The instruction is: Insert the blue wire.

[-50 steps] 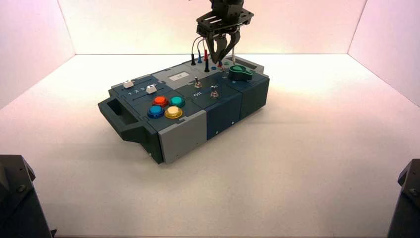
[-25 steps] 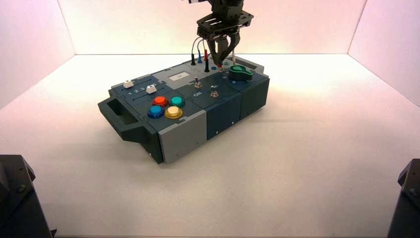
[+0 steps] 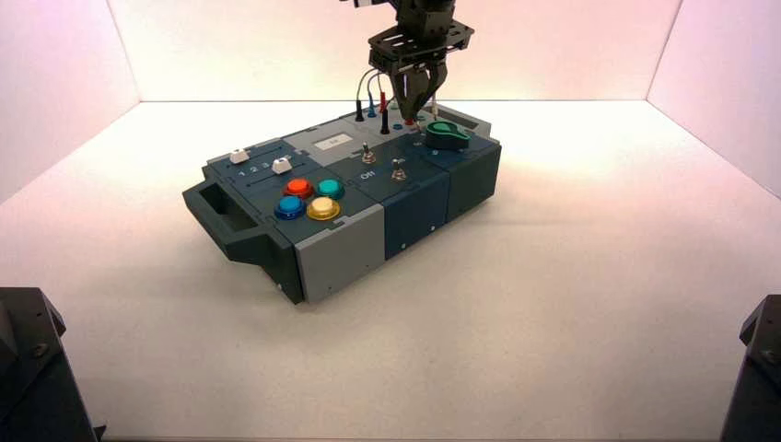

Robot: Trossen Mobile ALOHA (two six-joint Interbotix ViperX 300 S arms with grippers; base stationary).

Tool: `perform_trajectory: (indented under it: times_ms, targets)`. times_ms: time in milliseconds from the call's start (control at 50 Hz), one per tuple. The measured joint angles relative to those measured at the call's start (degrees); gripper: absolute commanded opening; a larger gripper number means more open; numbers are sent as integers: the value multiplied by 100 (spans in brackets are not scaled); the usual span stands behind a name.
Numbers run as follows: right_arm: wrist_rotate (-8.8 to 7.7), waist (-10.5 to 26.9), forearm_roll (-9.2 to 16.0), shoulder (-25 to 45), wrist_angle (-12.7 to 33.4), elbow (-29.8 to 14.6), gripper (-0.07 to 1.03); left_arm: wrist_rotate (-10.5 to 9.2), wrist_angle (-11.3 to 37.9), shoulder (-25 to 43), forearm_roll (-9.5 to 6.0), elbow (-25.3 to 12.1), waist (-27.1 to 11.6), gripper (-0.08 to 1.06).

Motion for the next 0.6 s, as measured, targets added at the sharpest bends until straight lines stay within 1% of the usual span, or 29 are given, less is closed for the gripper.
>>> perform_trajectory:
  times_ms: [500, 600]
  targets:
    - [53, 0, 26, 0, -431, 9, -2, 0, 0, -9, 0, 0, 44, -3]
    - [79, 0, 35, -97, -527, 79, -2, 0, 0, 0, 0, 0, 44, -3]
